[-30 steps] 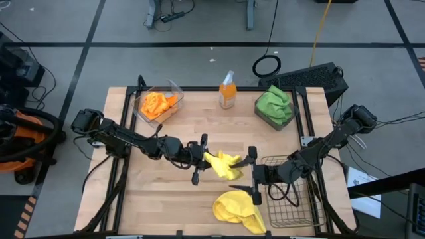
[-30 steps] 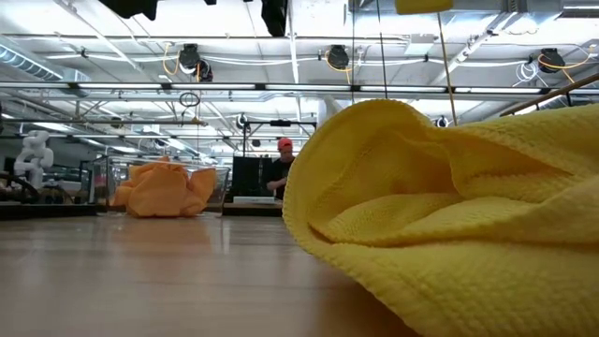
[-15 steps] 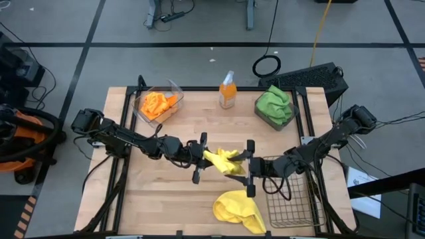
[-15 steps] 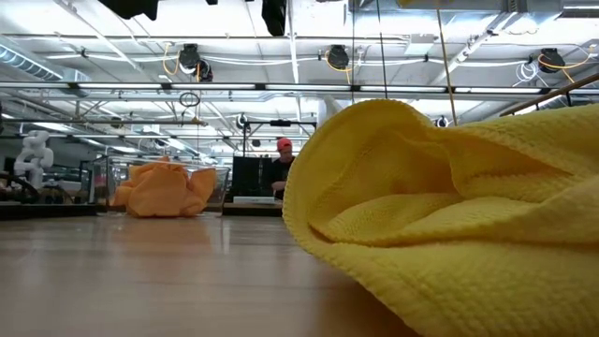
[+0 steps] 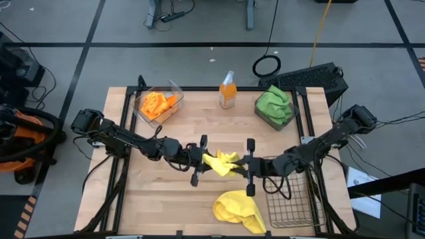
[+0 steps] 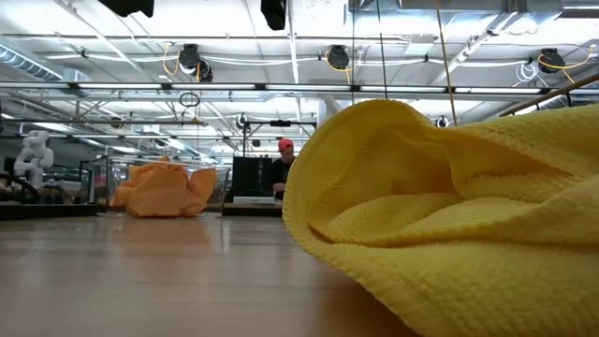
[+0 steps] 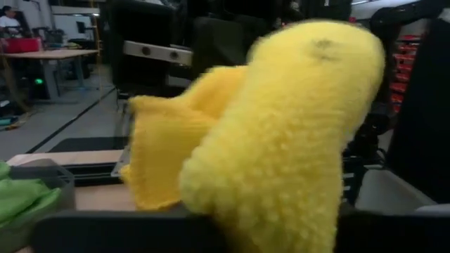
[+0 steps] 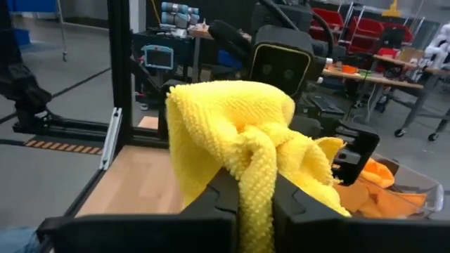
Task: Sort microfiber towel by color & place in baskets
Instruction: Put the top yellow microfiber cloth into the wire basket
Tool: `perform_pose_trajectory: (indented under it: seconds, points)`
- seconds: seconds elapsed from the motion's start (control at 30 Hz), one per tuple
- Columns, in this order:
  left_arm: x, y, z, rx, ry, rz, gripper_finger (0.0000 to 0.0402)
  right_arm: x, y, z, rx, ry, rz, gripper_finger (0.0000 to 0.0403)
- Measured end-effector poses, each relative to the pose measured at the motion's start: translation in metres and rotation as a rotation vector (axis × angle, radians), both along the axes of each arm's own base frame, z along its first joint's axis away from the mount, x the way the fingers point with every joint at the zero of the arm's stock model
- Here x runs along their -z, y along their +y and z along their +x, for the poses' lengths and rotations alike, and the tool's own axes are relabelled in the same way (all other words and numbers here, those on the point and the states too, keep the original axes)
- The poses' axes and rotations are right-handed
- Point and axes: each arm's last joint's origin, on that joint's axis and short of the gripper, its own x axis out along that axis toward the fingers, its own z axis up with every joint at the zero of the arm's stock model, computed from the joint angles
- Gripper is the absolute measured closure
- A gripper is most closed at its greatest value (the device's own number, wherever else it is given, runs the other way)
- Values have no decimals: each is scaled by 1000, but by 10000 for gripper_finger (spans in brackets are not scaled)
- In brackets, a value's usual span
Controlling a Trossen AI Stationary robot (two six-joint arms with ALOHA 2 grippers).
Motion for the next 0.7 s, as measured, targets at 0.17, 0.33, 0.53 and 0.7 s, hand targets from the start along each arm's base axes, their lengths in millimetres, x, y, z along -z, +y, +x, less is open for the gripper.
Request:
perform_pose_trajectory:
  seconds: [0.17, 0.33, 0.53, 0.7]
  points:
    - [-2, -8, -4, 43, 5, 1, 253, -11, 2, -19, -28, 24, 19, 395]
    - [-7, -18, -13, 78, 40, 12, 173, -28, 4, -54, -76, 47, 96, 398]
    - [-9, -28, -19, 113, 46, 15, 125, -35, 0, -95, -125, 160, 254, 401]
    - [3, -31, -17, 120, 120, 38, 121, -26, -9, -126, -95, 395, 372, 401]
